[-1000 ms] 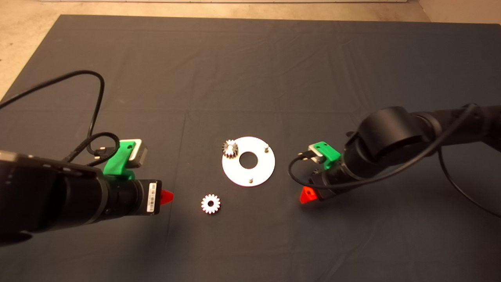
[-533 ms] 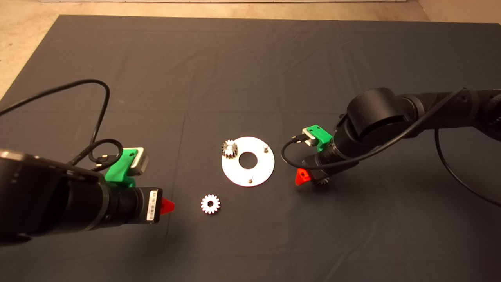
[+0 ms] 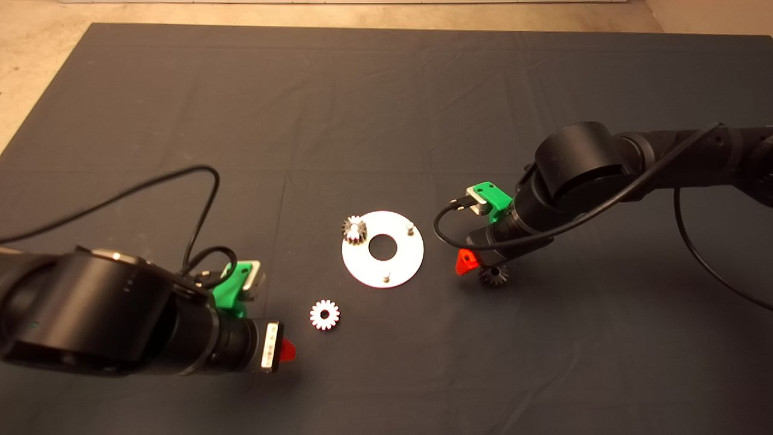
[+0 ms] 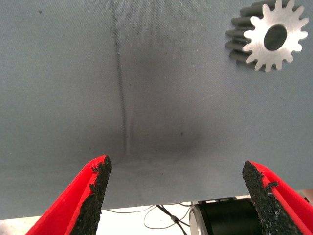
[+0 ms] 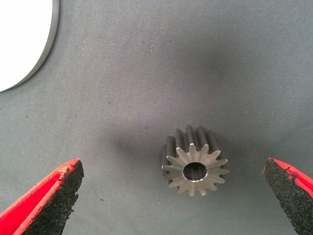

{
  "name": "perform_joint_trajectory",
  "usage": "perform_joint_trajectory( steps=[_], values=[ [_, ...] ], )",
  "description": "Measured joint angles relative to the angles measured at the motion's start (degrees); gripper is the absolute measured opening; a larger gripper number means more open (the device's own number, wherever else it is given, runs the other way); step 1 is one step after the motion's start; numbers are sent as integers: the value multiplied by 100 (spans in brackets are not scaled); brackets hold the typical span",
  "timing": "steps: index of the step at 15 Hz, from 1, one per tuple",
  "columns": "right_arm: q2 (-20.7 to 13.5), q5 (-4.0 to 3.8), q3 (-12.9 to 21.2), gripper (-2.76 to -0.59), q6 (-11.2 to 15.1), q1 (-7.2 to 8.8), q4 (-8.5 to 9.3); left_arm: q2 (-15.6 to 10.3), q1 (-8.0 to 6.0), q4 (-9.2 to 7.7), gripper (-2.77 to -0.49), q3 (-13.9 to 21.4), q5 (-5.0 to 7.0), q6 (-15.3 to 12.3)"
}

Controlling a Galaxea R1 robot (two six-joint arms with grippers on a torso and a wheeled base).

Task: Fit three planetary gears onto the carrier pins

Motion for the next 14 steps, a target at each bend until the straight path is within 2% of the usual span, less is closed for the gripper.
perform_joint_trajectory(
  steps=[1,3,4,6,9,14],
  values=[
    [0,-2,0,-60,-2,-1,0,29,39,57,-138,-102,0,10],
    [-2,-20,-16,-60,-11,-1,-1,128,283,181,-138,-276,0,66],
    [-2,-18,-16,-60,-11,-1,-1,177,333,189,-138,-285,0,88],
    [13,11,-16,-60,-13,-1,-1,416,346,246,-138,-323,9,107],
    [11,-6,-16,-60,-13,-1,-4,905,349,276,-138,-428,-37,110],
    [11,-5,-16,-60,-15,-1,-4,1119,363,318,-138,-737,-2,151]
  ],
)
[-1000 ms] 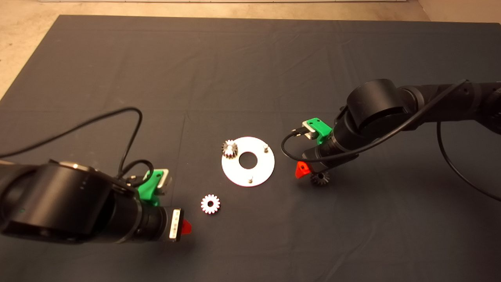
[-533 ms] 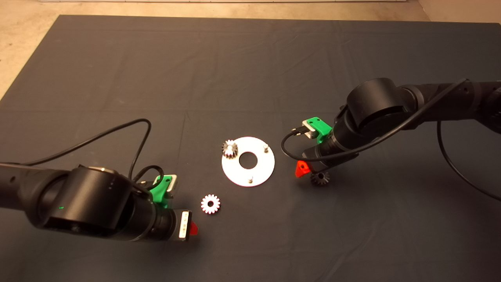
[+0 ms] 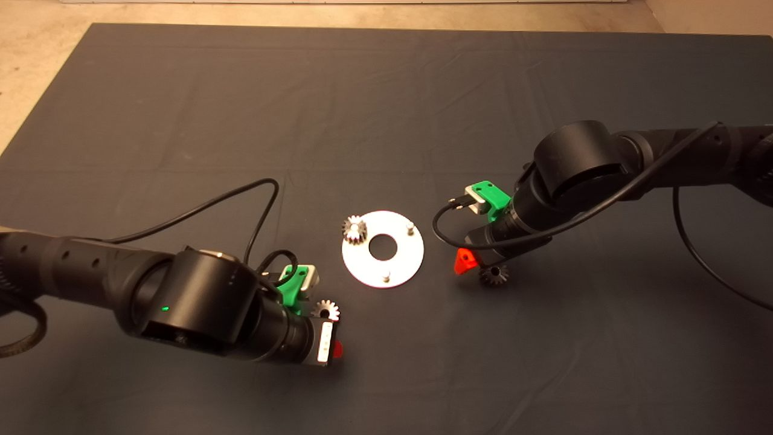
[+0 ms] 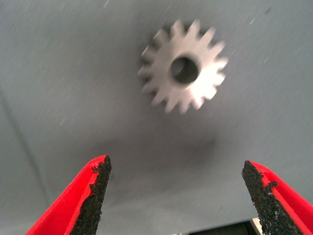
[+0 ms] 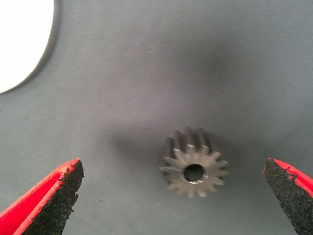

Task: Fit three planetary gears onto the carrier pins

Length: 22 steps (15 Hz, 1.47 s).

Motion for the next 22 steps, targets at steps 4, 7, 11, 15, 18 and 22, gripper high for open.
perform_joint_trajectory(
  steps=[4,7,11,15,18,22],
  values=[
    [2,5,0,-60,-1,0,-2,60,5,124,-138,-321,2,171],
    [0,0,0,-60,1,0,-2,113,49,192,-138,-428,-1,216],
    [0,2,2,-60,-1,0,-2,119,49,391,-138,-502,0,238],
    [2,5,7,-60,-1,0,-2,269,46,445,-138,-608,2,260],
    [0,0,7,-60,-1,-2,-2,395,45,447,-138,-696,-2,262],
    [0,2,7,-60,-1,0,-2,408,46,447,-146,-759,0,267]
  ],
)
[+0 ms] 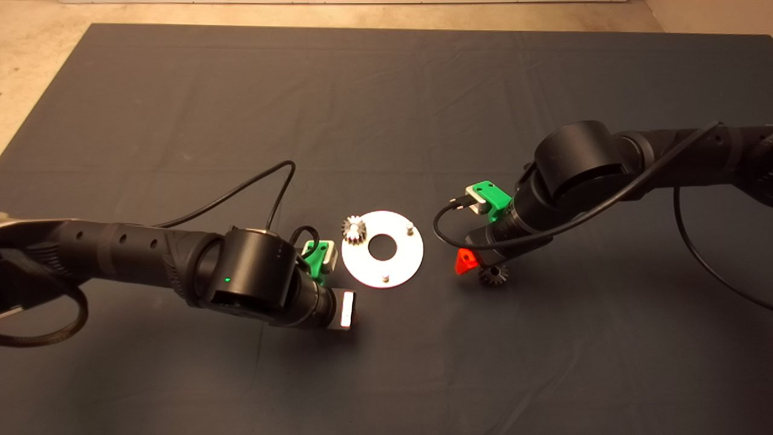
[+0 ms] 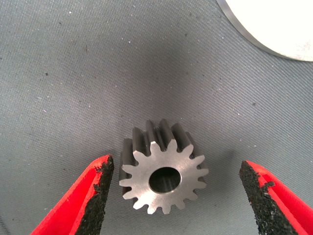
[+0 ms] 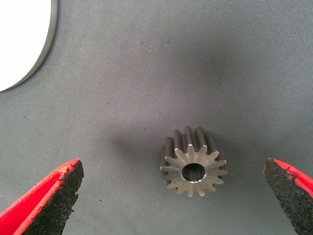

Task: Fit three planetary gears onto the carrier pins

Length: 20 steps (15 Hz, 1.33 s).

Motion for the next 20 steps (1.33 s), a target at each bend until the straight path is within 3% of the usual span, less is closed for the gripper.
perform_joint_trajectory(
  steps=[9,18,20],
  values=[
    [-2,0,0,-60,0,0,0,30,0,-4,-190,-7,29,9],
    [-15,-1,2,-60,0,0,0,53,0,-30,-190,-97,16,4],
    [-15,0,2,-60,0,0,-1,61,0,-48,-202,-173,20,-2]
  ],
)
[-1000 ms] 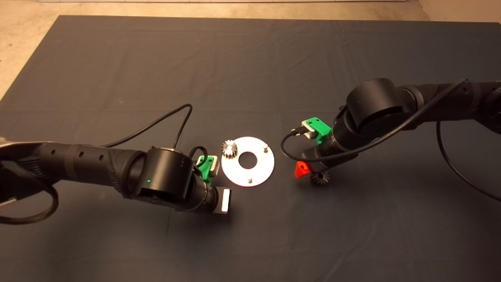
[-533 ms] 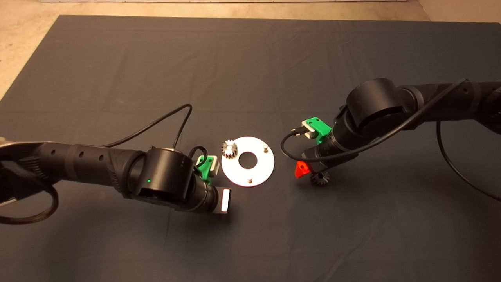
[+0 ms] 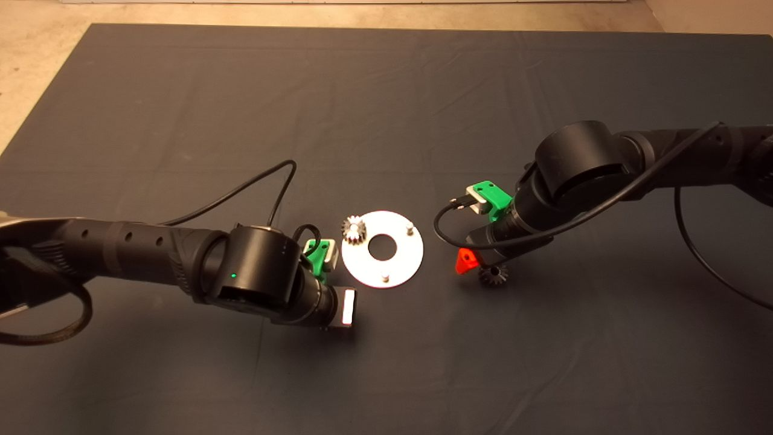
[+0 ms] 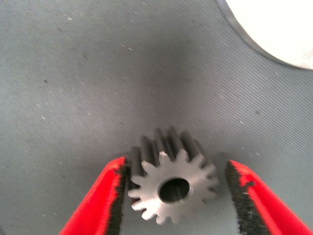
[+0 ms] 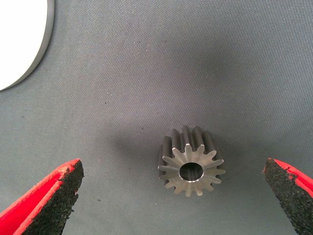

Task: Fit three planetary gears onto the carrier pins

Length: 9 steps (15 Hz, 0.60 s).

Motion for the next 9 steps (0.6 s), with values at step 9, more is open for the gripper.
perform_joint_trajectory(
  steps=[9],
  values=[
    [-2,-2,1,-60,0,0,1,31,2,0,-217,-72,2,-2]
  ],
)
